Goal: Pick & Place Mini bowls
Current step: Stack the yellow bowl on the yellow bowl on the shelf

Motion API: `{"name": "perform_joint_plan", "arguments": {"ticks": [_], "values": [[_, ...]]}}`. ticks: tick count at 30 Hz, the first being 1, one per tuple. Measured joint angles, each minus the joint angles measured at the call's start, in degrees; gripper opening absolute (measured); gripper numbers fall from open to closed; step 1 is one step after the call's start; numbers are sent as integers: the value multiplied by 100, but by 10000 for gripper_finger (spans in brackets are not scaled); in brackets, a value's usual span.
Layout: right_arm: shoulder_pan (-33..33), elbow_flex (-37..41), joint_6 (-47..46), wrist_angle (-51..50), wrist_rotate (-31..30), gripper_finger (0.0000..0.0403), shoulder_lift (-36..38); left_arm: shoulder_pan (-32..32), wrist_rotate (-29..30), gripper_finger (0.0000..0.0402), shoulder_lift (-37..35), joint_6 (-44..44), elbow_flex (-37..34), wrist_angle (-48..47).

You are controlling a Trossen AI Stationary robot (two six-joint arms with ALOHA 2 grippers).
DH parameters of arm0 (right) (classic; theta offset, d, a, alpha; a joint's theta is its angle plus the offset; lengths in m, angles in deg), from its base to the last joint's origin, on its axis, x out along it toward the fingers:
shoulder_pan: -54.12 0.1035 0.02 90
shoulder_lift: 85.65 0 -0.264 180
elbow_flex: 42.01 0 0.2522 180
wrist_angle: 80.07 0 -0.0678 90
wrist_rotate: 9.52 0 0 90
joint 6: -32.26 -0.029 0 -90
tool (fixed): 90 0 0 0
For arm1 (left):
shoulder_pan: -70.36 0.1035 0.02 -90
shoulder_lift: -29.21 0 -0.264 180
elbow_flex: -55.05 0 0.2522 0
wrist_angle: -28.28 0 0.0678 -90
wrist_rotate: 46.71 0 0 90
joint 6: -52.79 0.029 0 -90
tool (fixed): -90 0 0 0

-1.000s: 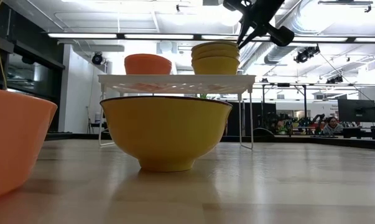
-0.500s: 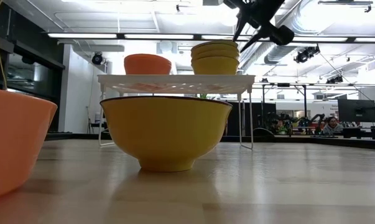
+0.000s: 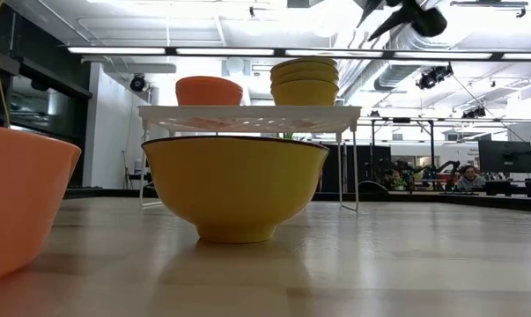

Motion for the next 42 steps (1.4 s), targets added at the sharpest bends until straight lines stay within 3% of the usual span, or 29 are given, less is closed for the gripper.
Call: {"name": "perform_joint_plan", "arguments": {"ticks": [4,11,21,25,28,31,34,39,42], "values": [[384,0,42,-282,-446,129,381,0,0,198,-1,-183,-26,23],[1493,0,187,-682,-1151,129,821,-2,254,198,-58,-903,-732,246],[3540,0,179,-1329,-2227,129,846,-483,-113,198,-598,-1661,-2837,2682],[4502,202,-159,-1626,-2821,129,824,-813,350,198,-912,-2196,-3637,3307],[5133,689,-421,-1472,-2890,129,816,-1060,964,198,-1176,-2686,-4192,3793],[5608,1346,-290,-701,-2785,129,818,-1423,1475,198,-1445,-3209,-4785,4386],[5859,2080,441,452,-2539,129,811,-1784,1854,198,-1740,-3657,-5455,4711],[5804,3179,2215,2884,-1691,129,806,-2421,2609,198,-2106,-4376,-6329,5578],[5556,3604,2917,4033,-1279,129,773,-2799,3129,198,-2287,-4870,-6692,5541]]}}
